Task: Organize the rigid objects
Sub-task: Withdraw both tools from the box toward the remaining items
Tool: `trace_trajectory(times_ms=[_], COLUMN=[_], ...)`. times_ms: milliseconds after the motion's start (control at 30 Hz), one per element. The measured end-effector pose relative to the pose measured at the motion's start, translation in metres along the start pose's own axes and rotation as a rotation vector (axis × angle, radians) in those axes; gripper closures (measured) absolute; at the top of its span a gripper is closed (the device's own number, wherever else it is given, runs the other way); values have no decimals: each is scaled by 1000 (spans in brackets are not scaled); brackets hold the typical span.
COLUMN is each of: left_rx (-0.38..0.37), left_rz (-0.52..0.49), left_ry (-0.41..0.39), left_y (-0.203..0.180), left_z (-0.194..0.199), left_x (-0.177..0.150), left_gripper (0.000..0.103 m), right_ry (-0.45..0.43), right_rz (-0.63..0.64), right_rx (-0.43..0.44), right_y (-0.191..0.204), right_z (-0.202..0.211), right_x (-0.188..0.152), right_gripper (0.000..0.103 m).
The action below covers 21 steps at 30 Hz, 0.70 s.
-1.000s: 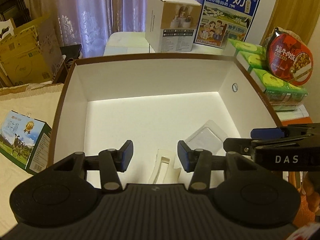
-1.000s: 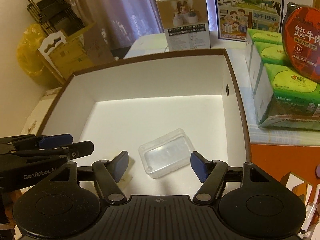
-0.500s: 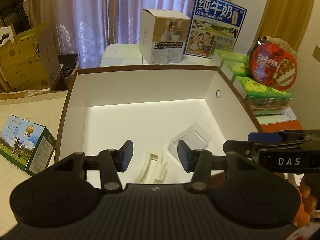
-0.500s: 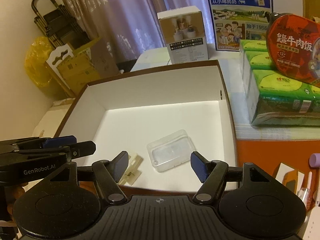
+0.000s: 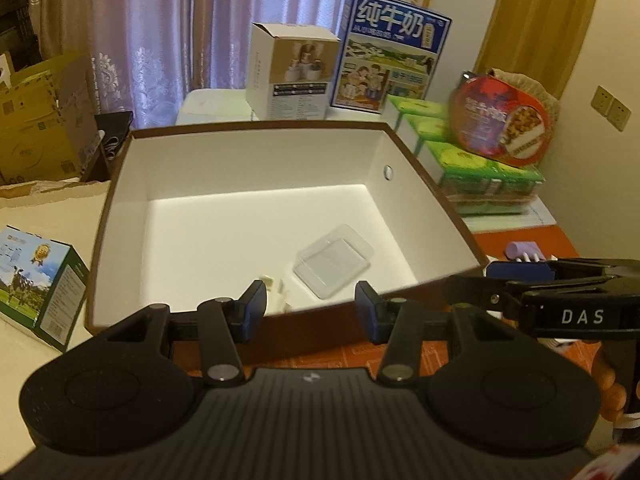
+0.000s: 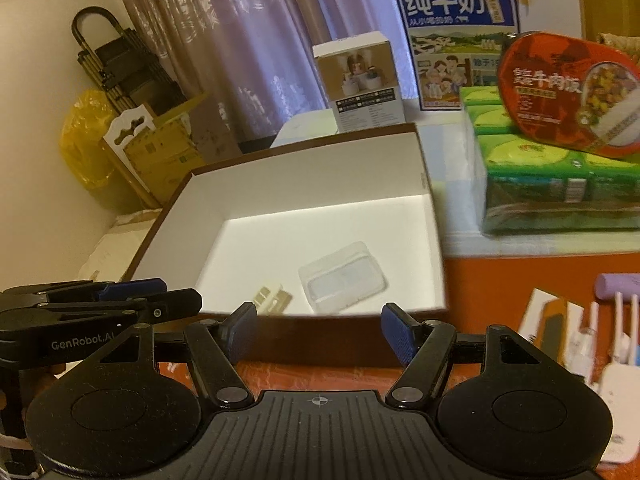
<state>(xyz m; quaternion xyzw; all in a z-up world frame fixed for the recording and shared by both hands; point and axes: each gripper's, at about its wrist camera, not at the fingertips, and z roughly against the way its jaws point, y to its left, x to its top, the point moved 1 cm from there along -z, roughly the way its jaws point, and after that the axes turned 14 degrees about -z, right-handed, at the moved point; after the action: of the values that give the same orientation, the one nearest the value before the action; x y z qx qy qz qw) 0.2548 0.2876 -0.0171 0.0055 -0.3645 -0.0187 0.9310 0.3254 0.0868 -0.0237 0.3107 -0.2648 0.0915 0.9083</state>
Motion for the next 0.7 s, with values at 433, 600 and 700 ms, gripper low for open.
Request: trace_trajectory(times_ms=[433, 600, 700], left_rx=[-67, -93, -106], left_rz=[-39, -57, -69], left_ry=[27, 34, 44], left_y=[-59, -90, -110], left_z=[6, 4, 1], left_x=[-15, -15, -15], left_gripper=[59, 59, 59], right_ry=[22, 17, 16], right_rz=[-21, -3, 0], right_rx=[-36, -42, -38], right_y=[-46, -67, -80], right_z=[44, 63, 76], right_x=[-26, -32, -35], right_gripper=[35, 35, 35])
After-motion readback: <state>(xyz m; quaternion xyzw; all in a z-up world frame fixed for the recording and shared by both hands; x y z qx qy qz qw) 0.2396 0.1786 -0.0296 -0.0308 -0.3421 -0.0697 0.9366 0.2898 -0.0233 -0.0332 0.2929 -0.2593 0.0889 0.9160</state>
